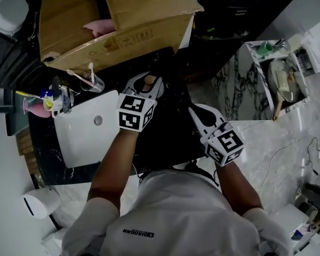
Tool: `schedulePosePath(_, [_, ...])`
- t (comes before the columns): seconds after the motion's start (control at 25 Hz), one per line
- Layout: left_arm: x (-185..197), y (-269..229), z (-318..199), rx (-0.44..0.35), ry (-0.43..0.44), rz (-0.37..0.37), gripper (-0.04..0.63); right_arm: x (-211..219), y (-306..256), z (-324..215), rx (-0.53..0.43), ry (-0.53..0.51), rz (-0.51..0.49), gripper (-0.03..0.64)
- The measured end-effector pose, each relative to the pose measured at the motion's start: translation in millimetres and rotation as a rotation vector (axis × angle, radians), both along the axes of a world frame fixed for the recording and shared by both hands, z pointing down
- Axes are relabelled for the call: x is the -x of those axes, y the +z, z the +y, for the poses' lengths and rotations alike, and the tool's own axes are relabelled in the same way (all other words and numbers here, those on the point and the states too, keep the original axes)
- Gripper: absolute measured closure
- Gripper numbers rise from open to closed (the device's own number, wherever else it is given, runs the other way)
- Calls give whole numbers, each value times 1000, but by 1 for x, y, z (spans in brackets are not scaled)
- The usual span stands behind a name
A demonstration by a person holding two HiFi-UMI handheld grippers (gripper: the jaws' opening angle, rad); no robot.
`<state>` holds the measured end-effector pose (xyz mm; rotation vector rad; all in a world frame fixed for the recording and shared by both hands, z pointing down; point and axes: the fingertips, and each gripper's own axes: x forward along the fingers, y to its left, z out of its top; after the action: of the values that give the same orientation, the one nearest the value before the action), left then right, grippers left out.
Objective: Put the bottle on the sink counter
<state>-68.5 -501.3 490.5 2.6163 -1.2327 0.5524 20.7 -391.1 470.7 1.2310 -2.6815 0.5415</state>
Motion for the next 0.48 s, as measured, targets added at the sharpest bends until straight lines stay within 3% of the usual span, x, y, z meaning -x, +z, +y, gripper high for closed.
schedulePosePath(0.48, [-25, 31, -80, -12, 1, -3, 476, -5, 14, -7, 35, 37, 15, 575])
